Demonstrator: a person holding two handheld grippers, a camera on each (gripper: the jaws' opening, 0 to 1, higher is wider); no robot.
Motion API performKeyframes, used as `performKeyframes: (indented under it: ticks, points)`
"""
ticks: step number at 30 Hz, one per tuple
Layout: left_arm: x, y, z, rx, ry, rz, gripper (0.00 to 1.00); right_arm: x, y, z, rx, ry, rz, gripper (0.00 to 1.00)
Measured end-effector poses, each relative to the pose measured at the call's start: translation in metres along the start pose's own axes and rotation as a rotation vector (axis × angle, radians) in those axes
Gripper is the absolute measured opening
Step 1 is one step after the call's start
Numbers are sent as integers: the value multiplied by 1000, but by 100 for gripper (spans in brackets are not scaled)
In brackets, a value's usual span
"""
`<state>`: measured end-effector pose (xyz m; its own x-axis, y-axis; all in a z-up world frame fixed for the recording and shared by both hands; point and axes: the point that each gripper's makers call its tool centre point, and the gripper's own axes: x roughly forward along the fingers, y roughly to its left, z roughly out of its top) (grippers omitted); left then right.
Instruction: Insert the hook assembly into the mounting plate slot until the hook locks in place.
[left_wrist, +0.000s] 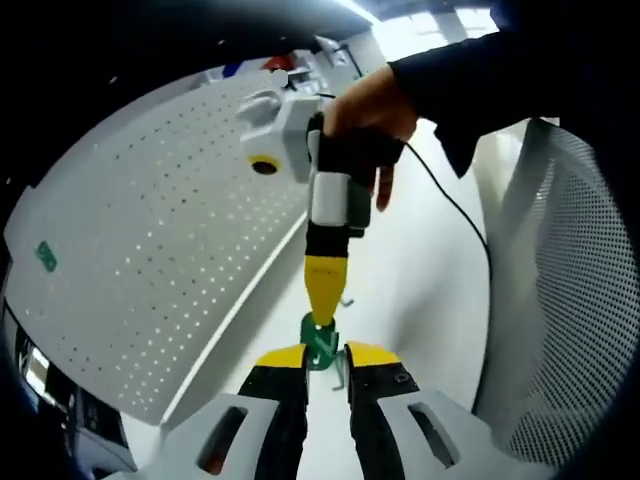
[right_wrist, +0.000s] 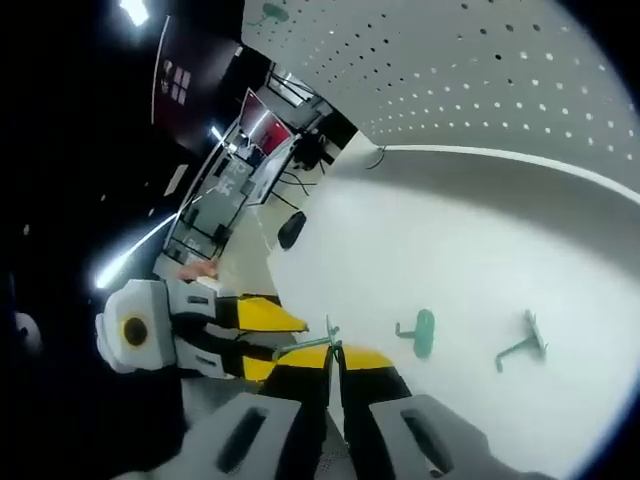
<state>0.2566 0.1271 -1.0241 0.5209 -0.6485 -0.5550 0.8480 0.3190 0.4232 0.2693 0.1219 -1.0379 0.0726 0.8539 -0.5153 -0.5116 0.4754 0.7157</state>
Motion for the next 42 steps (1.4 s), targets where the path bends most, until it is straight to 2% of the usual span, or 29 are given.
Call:
performKeyframes:
  ticks: [6,15,25,34,37,42]
  points:
    - [-1,3,0,5,-3,13,5,1,8,-1,-6,4,8,0]
    - [-6,17,2,-118,-38,49,3,-3,17,14,-82,-62,-38,0]
    - [-14,39,6,-346,-119,115,3,-6,28,37,-251,-176,-139,0]
    - [-22,53,5,-525,-183,138,2,-2,37,51,-370,-214,-237,0]
    - [-24,54,5,-529,-195,143,3,-2,40,55,-387,-223,-264,0]
    - [-26,57,10,-437,-181,194,3,-5,44,61,-416,-241,-298,0]
